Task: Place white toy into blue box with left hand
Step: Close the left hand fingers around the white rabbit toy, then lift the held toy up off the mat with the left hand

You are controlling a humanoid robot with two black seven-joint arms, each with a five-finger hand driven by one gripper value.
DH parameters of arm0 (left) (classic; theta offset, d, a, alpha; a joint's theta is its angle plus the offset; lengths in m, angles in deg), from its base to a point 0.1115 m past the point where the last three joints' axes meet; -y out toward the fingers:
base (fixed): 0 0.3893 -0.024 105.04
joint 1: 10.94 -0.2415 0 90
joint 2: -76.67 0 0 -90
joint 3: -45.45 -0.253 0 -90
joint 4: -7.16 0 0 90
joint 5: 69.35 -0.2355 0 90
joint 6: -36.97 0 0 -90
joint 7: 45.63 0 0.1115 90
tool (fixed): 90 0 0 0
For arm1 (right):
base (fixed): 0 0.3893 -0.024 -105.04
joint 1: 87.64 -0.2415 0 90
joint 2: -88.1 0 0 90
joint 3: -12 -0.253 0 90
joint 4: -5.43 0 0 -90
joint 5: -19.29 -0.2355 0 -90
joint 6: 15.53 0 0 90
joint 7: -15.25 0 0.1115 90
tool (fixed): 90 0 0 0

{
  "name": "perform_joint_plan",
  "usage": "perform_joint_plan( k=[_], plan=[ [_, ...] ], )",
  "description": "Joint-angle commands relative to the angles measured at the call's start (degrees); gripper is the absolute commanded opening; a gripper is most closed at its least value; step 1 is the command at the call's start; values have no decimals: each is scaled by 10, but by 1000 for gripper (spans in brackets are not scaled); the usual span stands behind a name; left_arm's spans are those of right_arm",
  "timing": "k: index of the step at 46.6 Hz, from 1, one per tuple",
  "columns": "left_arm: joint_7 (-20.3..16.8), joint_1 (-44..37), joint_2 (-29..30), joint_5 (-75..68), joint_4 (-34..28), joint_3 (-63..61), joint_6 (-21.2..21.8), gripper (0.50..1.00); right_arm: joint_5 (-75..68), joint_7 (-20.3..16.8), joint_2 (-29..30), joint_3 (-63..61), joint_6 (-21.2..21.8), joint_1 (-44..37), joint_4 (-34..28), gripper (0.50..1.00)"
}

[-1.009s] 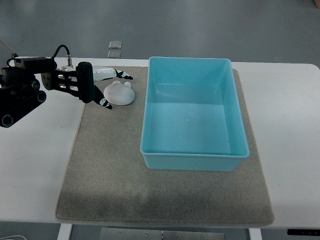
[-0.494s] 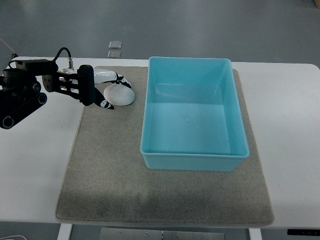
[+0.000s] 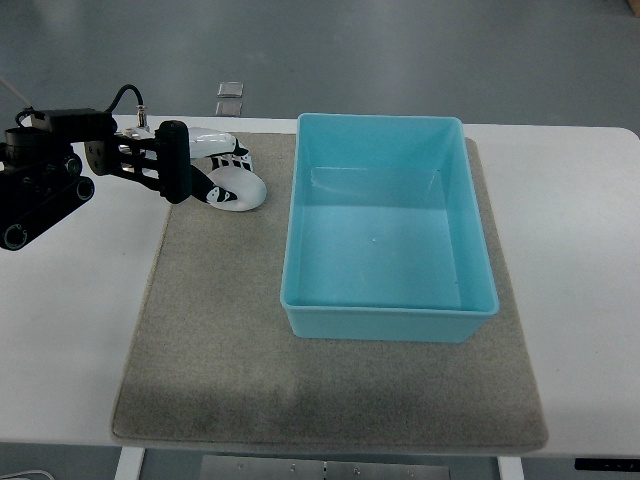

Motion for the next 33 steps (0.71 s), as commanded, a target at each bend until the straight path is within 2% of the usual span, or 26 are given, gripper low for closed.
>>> perform_joint_plan(
  k=[1, 13, 33],
  plan=[
    [0, 6, 2, 1, 1, 1, 0, 500, 0, 0, 0, 0, 0, 0, 0, 936],
    [-1, 15, 22, 6, 14, 11, -2, 500, 0, 0, 0, 0, 0, 0, 0, 936],
    [-2, 91, 85, 11, 72, 27, -7, 500, 0, 0, 0, 0, 0, 0, 0, 936]
  ],
)
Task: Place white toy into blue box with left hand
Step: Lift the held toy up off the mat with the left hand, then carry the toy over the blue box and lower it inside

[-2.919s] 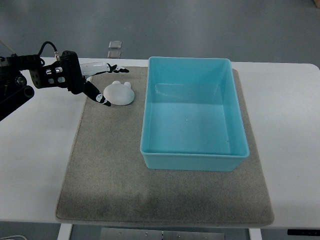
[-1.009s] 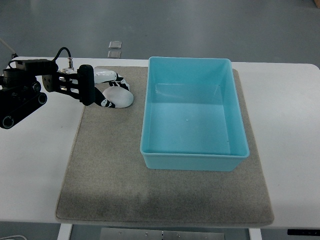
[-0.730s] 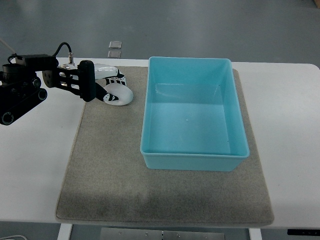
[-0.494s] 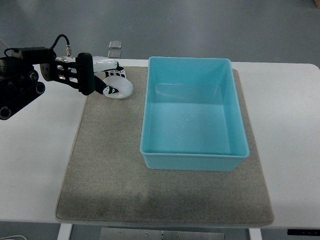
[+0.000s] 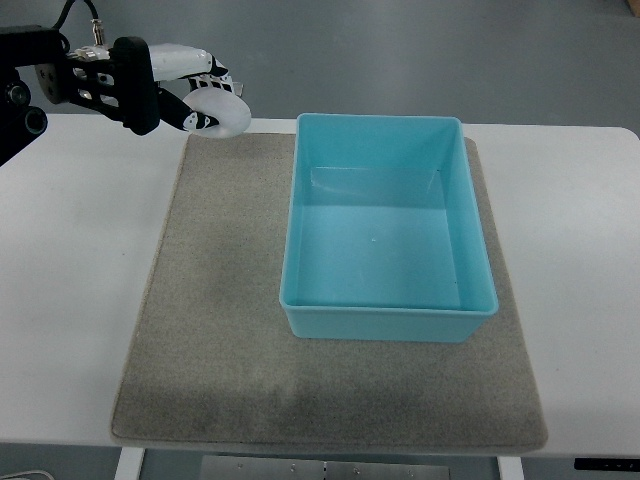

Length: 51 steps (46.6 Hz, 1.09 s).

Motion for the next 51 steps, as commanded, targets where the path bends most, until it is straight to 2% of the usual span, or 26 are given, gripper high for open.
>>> perform_joint_plan(
  k=[1, 13, 24, 51],
  plan=[
    [0, 12, 9, 0, 18, 1, -1, 500, 0, 0, 0, 0, 0, 0, 0, 936],
    [0, 26, 21, 0, 84, 10, -2, 500, 0, 0, 0, 0, 0, 0, 0, 936],
    [0, 43, 14, 0, 108, 8, -2, 500, 0, 0, 0, 0, 0, 0, 0, 936],
    [3, 43, -102, -11, 100, -29, 5, 500, 0, 0, 0, 0, 0, 0, 0, 936]
  ],
)
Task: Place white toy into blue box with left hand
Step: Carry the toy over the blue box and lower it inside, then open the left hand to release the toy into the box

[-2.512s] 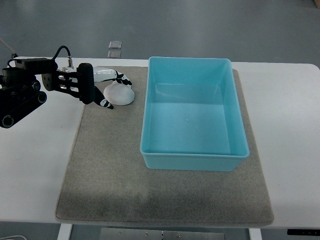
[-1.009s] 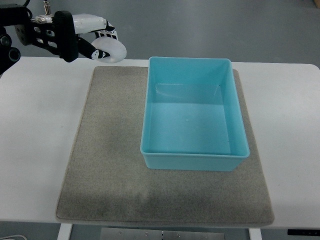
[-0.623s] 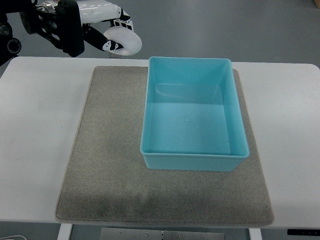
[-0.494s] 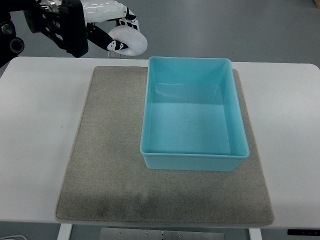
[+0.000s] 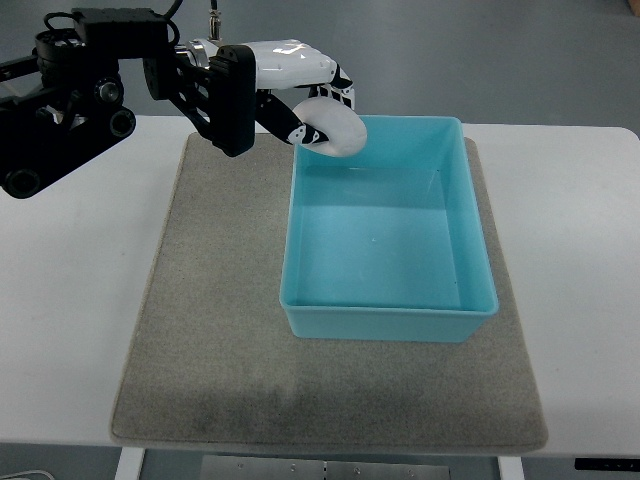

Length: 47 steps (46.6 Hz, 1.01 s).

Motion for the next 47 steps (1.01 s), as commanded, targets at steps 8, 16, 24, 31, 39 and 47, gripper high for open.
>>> perform_joint_plan(
  k=[8, 16, 24, 31, 39, 47],
  plan=[
    [2, -7, -30, -3, -5, -16, 2, 500, 0, 0, 0, 0, 0, 0, 0, 936],
    [4, -21, -55, -39, -27, -34, 20, 500, 0, 0, 0, 0, 0, 0, 0, 936],
    [5, -40, -71, -64, -29, -36, 48, 500, 0, 0, 0, 0, 0, 0, 0, 936],
    [5, -45, -78, -64, -31, -36, 50, 500, 0, 0, 0, 0, 0, 0, 0, 936],
    [6, -51, -78, -65, -30, -36, 61, 660, 0, 0, 0, 0, 0, 0, 0, 936],
    [6, -72, -89, -54, -31, -34, 77, 966, 0, 0, 0, 0, 0, 0, 0, 936]
  ],
)
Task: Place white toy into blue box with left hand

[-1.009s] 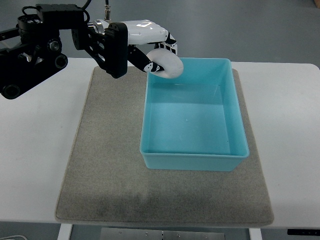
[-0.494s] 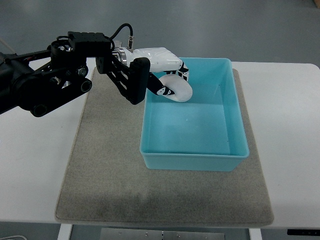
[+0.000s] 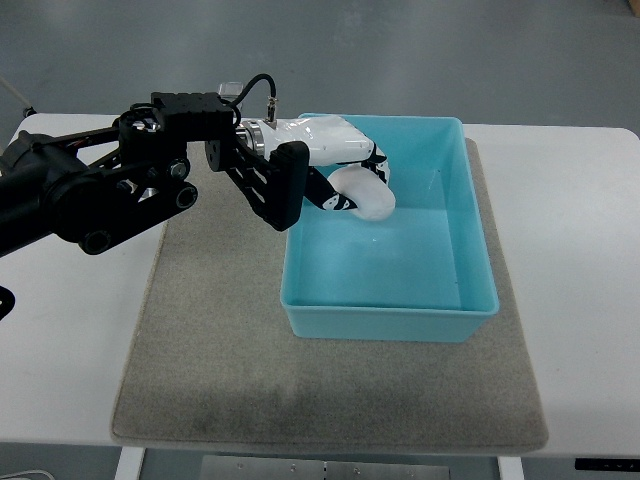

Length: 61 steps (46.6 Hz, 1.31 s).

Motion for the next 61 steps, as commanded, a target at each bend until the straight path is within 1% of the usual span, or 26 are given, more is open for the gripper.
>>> perform_joint_plan(
  k=[1, 2, 5, 8, 19, 30, 41, 52, 61],
  plan=[
    [0, -7, -1, 10, 1, 2, 16, 981, 0, 0, 0, 0, 0, 0, 0, 936],
    [0, -8, -1, 11, 1, 3, 23, 990, 0, 0, 0, 0, 0, 0, 0, 936],
    [0, -16, -1, 13, 1, 2, 45, 992, 0, 0, 0, 0, 0, 0, 0, 936],
    [0, -23, -1, 14, 1, 2, 55, 994, 0, 0, 0, 0, 0, 0, 0, 936],
    [0, -25, 5, 43, 0, 10, 57, 992, 0, 0, 0, 0, 0, 0, 0, 936],
    [3, -24, 16, 218, -19, 12, 56, 992, 0, 0, 0, 0, 0, 0, 0, 936],
    [3, -21, 31, 364, -35, 18, 56, 994, 0, 0, 0, 0, 0, 0, 0, 936],
    [3, -20, 41, 474, -62, 21, 56, 994, 0, 0, 0, 0, 0, 0, 0, 936],
    [3, -20, 49, 603, -87, 21, 45, 996, 0, 0, 0, 0, 0, 0, 0, 936]
  ],
)
